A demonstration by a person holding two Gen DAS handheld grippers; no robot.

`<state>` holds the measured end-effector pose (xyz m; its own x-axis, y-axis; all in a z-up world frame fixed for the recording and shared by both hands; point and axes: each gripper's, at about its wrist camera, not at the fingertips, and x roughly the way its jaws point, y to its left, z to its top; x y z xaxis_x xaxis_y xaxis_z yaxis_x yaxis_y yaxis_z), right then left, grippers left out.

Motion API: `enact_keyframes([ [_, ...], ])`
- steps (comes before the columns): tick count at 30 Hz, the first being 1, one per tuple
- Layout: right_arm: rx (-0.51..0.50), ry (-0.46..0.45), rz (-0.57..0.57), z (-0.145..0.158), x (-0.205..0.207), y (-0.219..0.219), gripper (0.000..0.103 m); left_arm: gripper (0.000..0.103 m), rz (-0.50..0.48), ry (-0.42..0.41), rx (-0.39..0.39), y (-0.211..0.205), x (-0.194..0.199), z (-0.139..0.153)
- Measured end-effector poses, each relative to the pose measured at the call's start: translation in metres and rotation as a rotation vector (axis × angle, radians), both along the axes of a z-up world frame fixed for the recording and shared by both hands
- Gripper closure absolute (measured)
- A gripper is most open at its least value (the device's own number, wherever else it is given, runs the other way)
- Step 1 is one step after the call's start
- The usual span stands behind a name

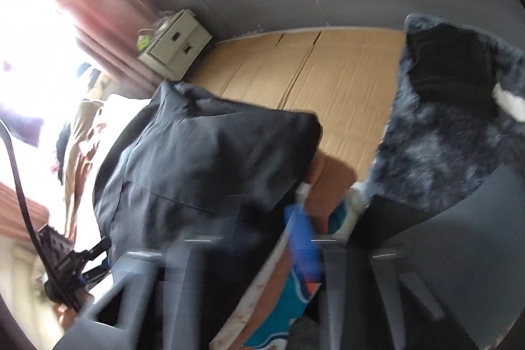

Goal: Fold large clothes
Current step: 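Lower the bundle onto the bed corner and open both tools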

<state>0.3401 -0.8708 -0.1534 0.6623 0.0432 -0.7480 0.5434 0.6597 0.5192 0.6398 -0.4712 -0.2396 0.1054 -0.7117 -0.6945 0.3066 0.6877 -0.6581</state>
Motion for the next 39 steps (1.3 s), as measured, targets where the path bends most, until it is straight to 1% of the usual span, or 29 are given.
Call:
enact_keyframes([
  [2,0.023,-0.013,-0.012,-0.005,0.001,-0.003,0.092,0.053,0.011,-0.008,-0.007,-0.006,0.004,0.002],
  [3,0.020,-0.020,-0.015,-0.004,0.001,-0.004,0.093,0.053,0.011,-0.016,-0.004,-0.013,0.010,0.012],
  [5,0.001,-0.033,-0.026,-0.001,0.004,-0.001,0.094,0.054,0.015,-0.035,0.006,-0.019,0.017,0.027],
  [8,-0.028,-0.040,-0.035,0.005,0.014,0.001,0.094,0.053,0.024,-0.048,0.025,-0.025,0.018,0.036],
  [11,-0.045,-0.044,-0.042,0.006,0.022,-0.001,0.094,0.051,0.021,-0.045,0.051,-0.022,0.010,0.039],
  [13,-0.045,-0.046,-0.044,0.004,0.026,-0.003,0.094,0.045,0.016,-0.071,0.078,-0.018,0.002,0.043],
  [14,-0.038,-0.049,-0.039,0.003,0.029,-0.004,0.090,0.044,0.017,-0.092,0.094,-0.014,-0.002,0.047],
  [15,-0.044,-0.050,-0.030,0.003,0.030,-0.005,0.089,0.041,0.021,-0.108,0.107,-0.010,-0.007,0.050],
  [16,-0.064,-0.034,-0.027,0.004,0.031,-0.004,0.087,0.035,0.021,-0.120,0.114,-0.004,-0.011,0.054],
  [18,-0.073,-0.013,-0.045,0.010,0.027,0.000,0.066,0.030,0.025,-0.136,0.115,0.009,-0.016,0.062],
  [20,-0.051,-0.036,-0.051,0.018,0.019,0.004,0.058,0.028,0.030,-0.153,0.126,0.023,-0.030,0.068],
  [23,-0.084,-0.031,-0.018,0.034,0.011,0.018,0.056,0.025,0.036,-0.182,0.142,0.043,-0.046,0.083],
  [24,-0.100,-0.029,-0.004,0.040,0.008,0.024,0.054,0.022,0.042,-0.192,0.144,0.051,-0.051,0.090],
  [25,-0.112,-0.029,0.008,0.045,0.005,0.031,0.050,0.018,0.049,-0.201,0.144,0.057,-0.056,0.095],
  [26,-0.126,-0.031,0.017,0.051,0.001,0.037,0.042,0.017,0.055,-0.213,0.144,0.063,-0.062,0.102],
  [27,-0.146,-0.032,0.025,0.058,-0.003,0.044,0.038,0.015,0.061,-0.223,0.145,0.069,-0.067,0.109],
  [29,-0.169,-0.033,0.045,0.068,-0.010,0.057,0.037,0.013,0.065,-0.244,0.150,0.079,-0.079,0.125],
  [32,-0.177,-0.038,0.061,0.083,-0.022,0.073,0.036,0.009,0.085,-0.292,0.163,0.098,-0.100,0.150],
  [34,-0.195,-0.063,0.076,0.095,-0.032,0.086,0.029,0.005,0.102,-0.322,0.165,0.115,-0.115,0.168],
  [36,-0.199,-0.087,0.096,0.103,-0.041,0.098,0.015,0.004,0.110,-0.341,0.170,0.127,-0.127,0.181],
  [37,-0.199,-0.096,0.108,0.107,-0.045,0.105,0.012,0.001,0.108,-0.354,0.168,0.134,-0.136,0.187],
  [39,-0.214,-0.107,0.123,0.115,-0.053,0.119,0.007,0.000,0.105,-0.391,0.174,0.146,-0.153,0.199],
])
